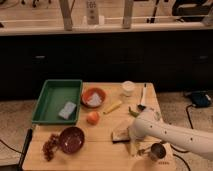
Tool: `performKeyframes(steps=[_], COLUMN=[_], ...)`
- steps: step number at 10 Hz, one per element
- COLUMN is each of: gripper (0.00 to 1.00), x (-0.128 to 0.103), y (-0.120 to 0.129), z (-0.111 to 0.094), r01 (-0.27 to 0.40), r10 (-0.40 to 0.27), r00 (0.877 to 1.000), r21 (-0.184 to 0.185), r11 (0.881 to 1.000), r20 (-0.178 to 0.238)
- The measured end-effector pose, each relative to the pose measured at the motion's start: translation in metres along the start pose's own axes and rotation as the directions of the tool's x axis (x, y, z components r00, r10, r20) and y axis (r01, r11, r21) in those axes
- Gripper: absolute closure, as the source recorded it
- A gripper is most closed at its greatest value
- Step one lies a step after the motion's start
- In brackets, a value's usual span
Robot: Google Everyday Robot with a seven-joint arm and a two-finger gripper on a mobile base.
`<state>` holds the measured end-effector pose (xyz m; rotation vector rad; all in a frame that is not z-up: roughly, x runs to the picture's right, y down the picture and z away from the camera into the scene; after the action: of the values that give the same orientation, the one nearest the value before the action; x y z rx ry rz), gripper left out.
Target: Place eraser in purple bowl
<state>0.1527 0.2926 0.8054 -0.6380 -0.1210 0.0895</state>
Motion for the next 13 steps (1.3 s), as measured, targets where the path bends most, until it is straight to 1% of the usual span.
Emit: performKeyframes(steps=[2,3,6,9,10,11,12,13], gripper=[0.20,0.20,0.20,0.20,0.20,0.22,0.27,0.40], x=[-0.008,-0.013,-0.018,-0.026,-0.029,-0.033,-0.035,-0.036], y=[0.003,0.003,0.004,0.003,0.004,0.004,0.004,0.004], z=[-0.006,-0.013,-0.023,-0.022,-0.020,-0.018,-0.016,-0.015], r01=[0.023,0.046,0.071,0.101,0.116,0.129,0.138,0.143], r10=[-0.023,-0.046,-0.070,-0.101,-0.116,-0.129,-0.138,-0.143], r00=[1.000,0.999,0.997,0.995,0.993,0.992,0.990,0.990], r21=[0.011,0.023,0.037,0.030,0.019,0.013,0.012,0.011], r11=[1.000,0.999,0.997,0.994,0.993,0.991,0.990,0.990], r20=[0.002,-0.006,-0.010,-0.006,-0.010,-0.012,-0.014,-0.018])
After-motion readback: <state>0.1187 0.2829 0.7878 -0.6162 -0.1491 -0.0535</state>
